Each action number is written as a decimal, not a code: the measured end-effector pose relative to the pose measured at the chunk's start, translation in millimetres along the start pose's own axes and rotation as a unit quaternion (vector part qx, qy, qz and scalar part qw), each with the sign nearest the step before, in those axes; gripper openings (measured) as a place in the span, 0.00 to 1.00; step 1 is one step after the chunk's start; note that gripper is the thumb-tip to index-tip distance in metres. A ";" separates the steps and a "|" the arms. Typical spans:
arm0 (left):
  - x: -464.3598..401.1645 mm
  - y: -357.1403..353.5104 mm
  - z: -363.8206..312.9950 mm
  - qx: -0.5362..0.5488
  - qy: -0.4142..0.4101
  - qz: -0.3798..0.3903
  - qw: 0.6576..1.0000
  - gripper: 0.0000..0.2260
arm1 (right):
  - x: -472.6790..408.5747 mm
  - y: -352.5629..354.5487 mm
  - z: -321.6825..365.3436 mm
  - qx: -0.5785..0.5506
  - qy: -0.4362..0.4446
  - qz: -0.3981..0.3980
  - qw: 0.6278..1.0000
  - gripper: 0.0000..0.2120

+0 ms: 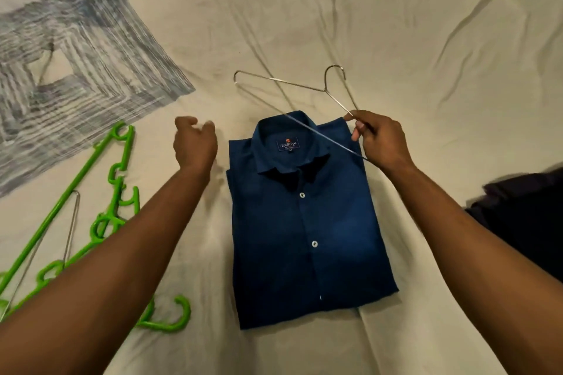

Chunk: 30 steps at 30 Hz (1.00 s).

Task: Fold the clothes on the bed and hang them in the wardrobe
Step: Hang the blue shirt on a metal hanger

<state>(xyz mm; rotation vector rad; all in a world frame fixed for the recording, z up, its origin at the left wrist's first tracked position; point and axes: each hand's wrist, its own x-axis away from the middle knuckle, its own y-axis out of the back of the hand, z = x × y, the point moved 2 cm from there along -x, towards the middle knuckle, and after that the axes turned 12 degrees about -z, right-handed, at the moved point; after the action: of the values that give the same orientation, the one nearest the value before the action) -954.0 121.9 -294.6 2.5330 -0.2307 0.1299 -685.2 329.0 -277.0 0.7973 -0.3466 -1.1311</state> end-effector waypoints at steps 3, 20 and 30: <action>14.8 -20.1 15.7 -0.083 0.034 0.091 0.992 0.17 | -9.6 -3.7 -11.6 -0.013 -0.017 0.000 1.000 0.15; 14.6 -87.2 -42.8 -0.255 -0.104 0.263 0.925 0.29 | 4.8 1.8 -88.4 0.187 -0.218 0.004 0.958 0.16; 27.9 -74.8 -62.9 -0.123 -0.096 0.468 0.870 0.11 | 38.8 16.9 -103.3 0.237 -0.181 -0.069 0.952 0.14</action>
<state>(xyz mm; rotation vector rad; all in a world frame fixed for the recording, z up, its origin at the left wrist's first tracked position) -914.9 214.5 -279.8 1.9663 -1.4423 0.2029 -593.9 337.4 -340.7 1.0434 -0.9063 -1.3498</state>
